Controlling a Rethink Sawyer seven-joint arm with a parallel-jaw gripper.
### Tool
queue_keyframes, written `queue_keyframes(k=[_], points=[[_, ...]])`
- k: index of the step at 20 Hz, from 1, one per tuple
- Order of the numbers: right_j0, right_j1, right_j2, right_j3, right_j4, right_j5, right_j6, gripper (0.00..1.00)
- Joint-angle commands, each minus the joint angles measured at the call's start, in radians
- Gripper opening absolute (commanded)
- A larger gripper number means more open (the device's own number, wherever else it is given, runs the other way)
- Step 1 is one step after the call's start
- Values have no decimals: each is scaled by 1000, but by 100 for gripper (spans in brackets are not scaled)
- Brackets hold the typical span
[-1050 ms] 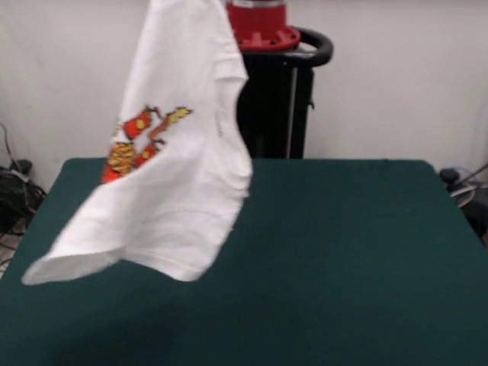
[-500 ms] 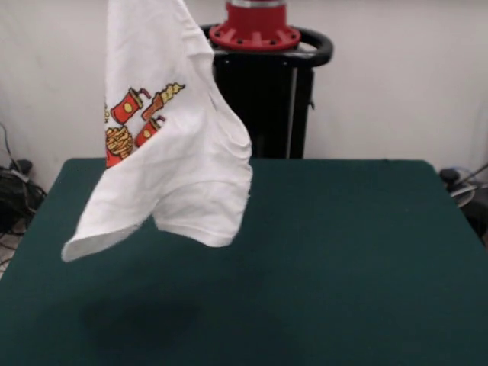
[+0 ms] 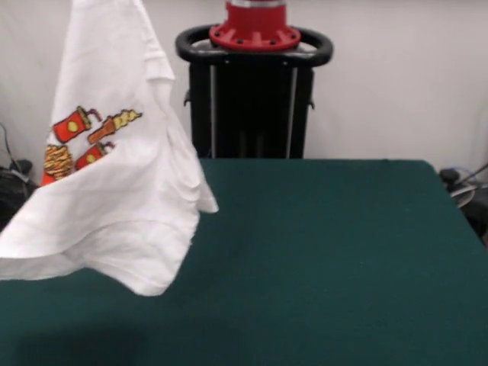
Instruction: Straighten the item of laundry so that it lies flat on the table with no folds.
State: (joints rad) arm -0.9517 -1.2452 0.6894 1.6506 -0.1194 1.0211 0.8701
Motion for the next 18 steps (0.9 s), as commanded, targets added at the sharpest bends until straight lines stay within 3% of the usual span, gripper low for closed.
queue_keyframes(k=[1, 8, 18], points=[[11, 114, 77, -50, -79, 98, -221, 0], [35, 205, 82, -147, -153, 108, -215, 0], [28, 273, 99, -179, -201, 76, -244, 0]])
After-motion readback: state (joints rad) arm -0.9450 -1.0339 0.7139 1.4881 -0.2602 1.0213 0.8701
